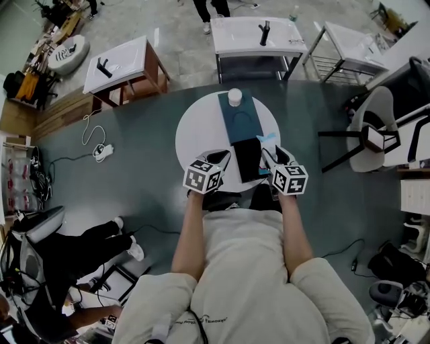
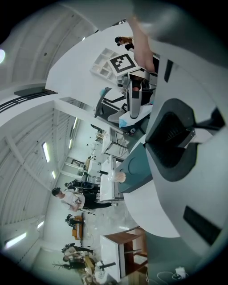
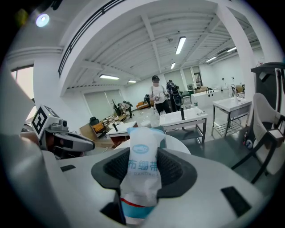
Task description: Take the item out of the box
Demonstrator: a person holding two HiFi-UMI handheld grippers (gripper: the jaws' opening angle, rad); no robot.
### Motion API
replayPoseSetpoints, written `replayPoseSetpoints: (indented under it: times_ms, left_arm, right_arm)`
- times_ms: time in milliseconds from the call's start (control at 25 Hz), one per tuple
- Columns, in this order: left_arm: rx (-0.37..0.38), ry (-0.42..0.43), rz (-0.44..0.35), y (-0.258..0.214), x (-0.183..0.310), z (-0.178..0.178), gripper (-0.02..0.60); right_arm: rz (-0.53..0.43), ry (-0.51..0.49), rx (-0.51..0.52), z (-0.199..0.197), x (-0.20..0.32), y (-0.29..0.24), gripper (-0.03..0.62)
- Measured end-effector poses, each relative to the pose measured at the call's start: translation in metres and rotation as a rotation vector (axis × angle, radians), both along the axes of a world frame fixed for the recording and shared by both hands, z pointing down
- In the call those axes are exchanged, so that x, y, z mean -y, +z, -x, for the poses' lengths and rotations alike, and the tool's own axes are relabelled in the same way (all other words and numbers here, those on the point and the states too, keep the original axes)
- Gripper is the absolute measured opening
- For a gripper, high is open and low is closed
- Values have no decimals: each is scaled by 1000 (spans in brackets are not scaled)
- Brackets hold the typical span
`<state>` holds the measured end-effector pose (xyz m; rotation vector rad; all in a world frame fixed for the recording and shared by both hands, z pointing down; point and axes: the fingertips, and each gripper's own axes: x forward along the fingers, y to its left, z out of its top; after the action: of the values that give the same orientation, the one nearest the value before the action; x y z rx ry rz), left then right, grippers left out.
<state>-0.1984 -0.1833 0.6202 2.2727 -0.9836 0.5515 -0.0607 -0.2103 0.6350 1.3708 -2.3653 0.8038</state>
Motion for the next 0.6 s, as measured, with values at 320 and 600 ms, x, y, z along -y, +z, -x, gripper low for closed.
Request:
replayPoseSetpoints:
  times_ms: [320,600]
  left_arm:
    - [-7,11,-5,-2,1,-7,21]
    - [-4,16,-2,-6,4,-8,21]
  right_arm:
    - [-4,-10,0,-3,-2,-3,210]
    - [6,-26,-22,-2,1,-5,210]
